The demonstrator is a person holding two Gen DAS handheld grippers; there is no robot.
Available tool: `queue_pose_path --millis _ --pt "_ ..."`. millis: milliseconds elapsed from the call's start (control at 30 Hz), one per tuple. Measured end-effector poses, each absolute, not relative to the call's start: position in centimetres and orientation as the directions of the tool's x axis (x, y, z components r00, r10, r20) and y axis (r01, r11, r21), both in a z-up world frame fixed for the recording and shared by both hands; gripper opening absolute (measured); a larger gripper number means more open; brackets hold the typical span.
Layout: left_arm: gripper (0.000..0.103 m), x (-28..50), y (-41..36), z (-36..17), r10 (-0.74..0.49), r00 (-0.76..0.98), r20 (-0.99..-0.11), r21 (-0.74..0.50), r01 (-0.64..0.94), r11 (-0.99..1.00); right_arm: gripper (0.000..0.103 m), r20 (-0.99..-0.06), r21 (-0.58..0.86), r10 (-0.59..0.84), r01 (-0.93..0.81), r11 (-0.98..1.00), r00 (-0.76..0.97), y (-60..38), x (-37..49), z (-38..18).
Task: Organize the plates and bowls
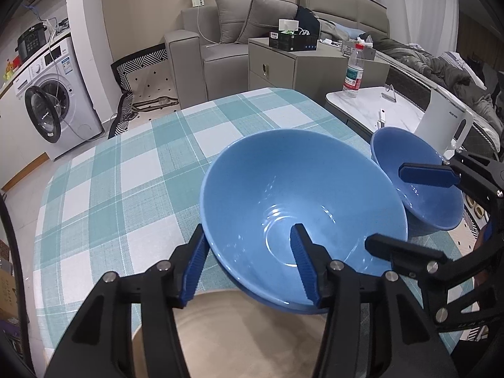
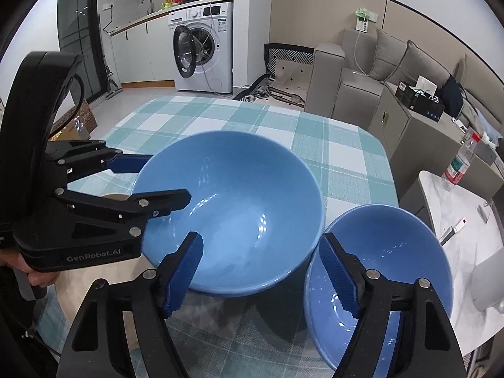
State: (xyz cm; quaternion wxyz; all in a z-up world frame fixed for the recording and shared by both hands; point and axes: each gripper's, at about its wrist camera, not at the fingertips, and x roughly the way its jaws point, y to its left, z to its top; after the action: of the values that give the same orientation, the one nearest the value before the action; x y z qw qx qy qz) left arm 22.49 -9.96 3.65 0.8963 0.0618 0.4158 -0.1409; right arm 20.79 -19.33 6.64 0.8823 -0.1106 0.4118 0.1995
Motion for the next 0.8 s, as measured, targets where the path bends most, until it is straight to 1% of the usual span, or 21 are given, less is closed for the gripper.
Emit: queue_pose_path --millis 133,467,600,633,700,767,800 --pt "0.053 22.6 -10.0 3.2 -0.176 0.614 -0.769 0.022 0.302 0.953 0.081 -0.764 -0.023 0.26 -0.427 0.904 0.591 -19.8 20.6 6.8" --pt "0.055 22.8 -9.6 1.8 -0.159 0.589 -0.792 0.017 0.282 0.959 0.087 -0.745 0.011 0.253 -0.368 0.93 0.617 -21.8 20.5 7.5" --pt "0.056 22.6 -9.7 2.1 -0.167 0.589 -0.79 0.009 0.284 0.959 0.094 -0.725 0.043 0.252 -0.324 0.945 0.64 -23.2 20.3 8.0" --pt "0.057 22.5 -9.7 2.2 -0.172 0.589 -0.789 0.005 0.286 0.958 0.096 -0.722 0.052 0.252 -0.313 0.948 0.644 -23.5 20.2 8.0" --pt "0.062 22.2 -9.7 2.5 -0.176 0.593 -0.785 0.002 0.287 0.958 0.097 -0.711 0.068 0.251 -0.291 0.954 0.656 -24.2 20.0 8.3" --pt "0.08 21.9 -9.6 3.0 -0.186 0.604 -0.775 -0.009 0.284 0.959 0.1 -0.699 0.084 0.254 -0.275 0.958 0.669 -24.8 19.7 8.6" --pt "0.081 21.6 -9.6 3.3 -0.196 0.611 -0.767 -0.02 0.282 0.959 0.101 -0.692 0.092 0.254 -0.266 0.96 0.676 -25.2 19.5 8.8"
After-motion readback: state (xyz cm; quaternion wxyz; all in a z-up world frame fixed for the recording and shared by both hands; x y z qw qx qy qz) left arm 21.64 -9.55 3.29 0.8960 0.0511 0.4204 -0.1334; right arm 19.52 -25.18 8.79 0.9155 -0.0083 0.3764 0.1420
